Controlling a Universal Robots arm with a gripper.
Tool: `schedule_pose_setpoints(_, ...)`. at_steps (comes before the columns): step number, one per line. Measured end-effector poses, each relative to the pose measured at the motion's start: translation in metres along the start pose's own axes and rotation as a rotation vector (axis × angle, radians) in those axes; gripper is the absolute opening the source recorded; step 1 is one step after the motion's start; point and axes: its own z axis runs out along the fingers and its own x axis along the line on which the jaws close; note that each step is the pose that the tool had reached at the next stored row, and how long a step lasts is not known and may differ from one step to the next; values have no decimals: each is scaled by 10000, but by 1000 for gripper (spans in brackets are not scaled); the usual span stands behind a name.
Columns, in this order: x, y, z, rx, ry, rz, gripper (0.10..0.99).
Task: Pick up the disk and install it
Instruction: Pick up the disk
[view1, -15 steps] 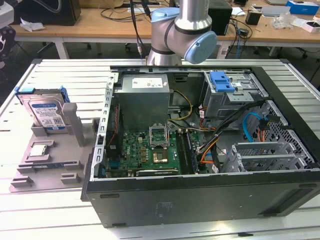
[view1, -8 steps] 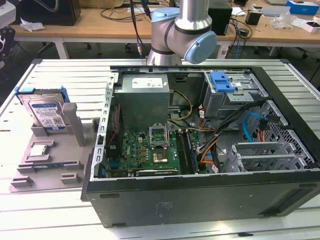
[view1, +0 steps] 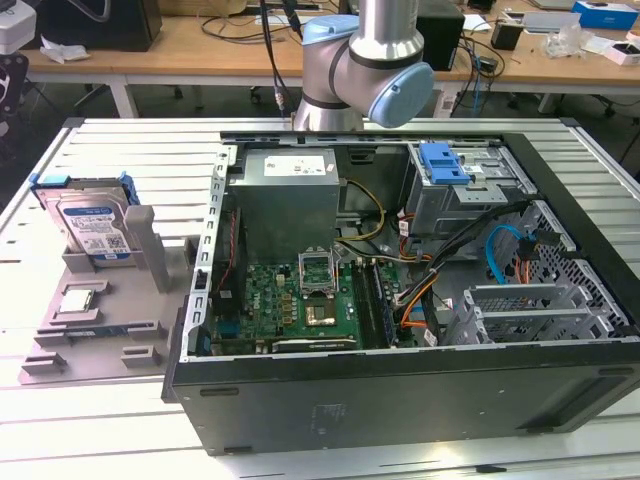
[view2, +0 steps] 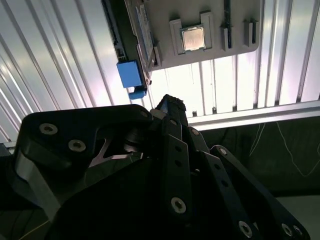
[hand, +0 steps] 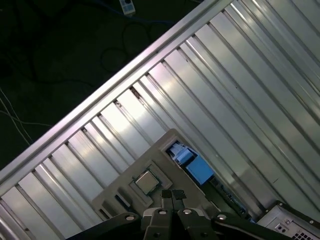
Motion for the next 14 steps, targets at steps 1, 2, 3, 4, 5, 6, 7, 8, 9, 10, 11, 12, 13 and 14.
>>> schedule_pose_setpoints(1, 0, 0, 0, -1, 3, -56, 106)
schedule_pose_setpoints(2, 0, 0, 0, -3, 6, -127, 106)
schedule_pose_setpoints(3, 0, 0, 0, -4, 8, -183, 106)
schedule_pose_setpoints(4, 0, 0, 0, -6, 11, -243, 106)
schedule_pose_setpoints(5, 0, 0, 0, -7, 14, -300, 106)
schedule_pose_setpoints(6, 0, 0, 0, -9, 17, -376, 106)
schedule_pose_setpoints(7, 0, 0, 0, -9, 19, -434, 106)
schedule_pose_setpoints(8, 0, 0, 0, -12, 23, -523, 106)
schedule_pose_setpoints(9, 0, 0, 0, -13, 27, -598, 106)
schedule_pose_setpoints(10, 0, 0, 0, -15, 30, -663, 106)
schedule_pose_setpoints(11, 0, 0, 0, -17, 33, -727, 106)
schedule_pose_setpoints(12, 0, 0, 0, -18, 35, -788, 106)
schedule_pose_setpoints(13, 0, 0, 0, -20, 38, -844, 106)
schedule_pose_setpoints(14, 0, 0, 0, -21, 41, -904, 106)
